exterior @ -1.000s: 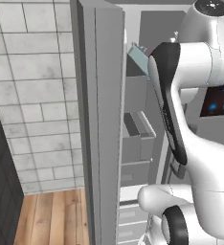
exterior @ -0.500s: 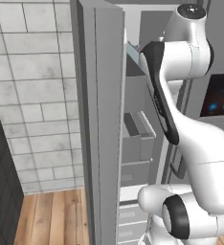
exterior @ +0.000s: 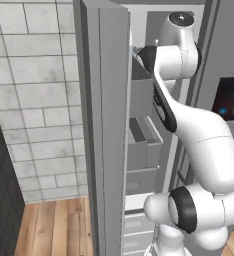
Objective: Take the tomato and eggplant out of the freezer and place them in the tupperware container on the counter. Then put the tupperware containing the vegetables back in the freezer.
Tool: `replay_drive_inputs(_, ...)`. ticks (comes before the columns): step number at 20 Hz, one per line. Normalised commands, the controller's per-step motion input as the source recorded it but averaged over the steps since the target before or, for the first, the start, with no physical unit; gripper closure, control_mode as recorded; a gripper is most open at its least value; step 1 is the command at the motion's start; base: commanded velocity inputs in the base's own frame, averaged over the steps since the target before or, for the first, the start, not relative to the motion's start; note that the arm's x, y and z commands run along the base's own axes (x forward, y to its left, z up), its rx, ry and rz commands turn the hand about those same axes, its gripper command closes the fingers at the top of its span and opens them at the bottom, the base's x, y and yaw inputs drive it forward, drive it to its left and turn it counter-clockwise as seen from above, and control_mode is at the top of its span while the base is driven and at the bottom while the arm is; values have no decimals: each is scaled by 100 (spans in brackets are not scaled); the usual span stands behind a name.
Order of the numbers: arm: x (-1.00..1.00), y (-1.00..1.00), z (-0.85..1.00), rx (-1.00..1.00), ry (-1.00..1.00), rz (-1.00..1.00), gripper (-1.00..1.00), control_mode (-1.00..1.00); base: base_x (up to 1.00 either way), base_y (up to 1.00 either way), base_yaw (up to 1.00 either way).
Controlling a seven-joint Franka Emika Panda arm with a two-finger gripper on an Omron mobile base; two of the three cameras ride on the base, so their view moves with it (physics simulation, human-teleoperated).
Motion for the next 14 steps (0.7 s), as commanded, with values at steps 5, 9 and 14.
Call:
replay_drive_inputs(5,83,12,-17,0,0,0,100,-100,0,0,0)
replay_drive_inputs(9,75,10,-18,0,-1,0,100,-100,0,0,0)
replay_drive_inputs(14,73,14,-11,0,-2,0,100,-100,0,0,0)
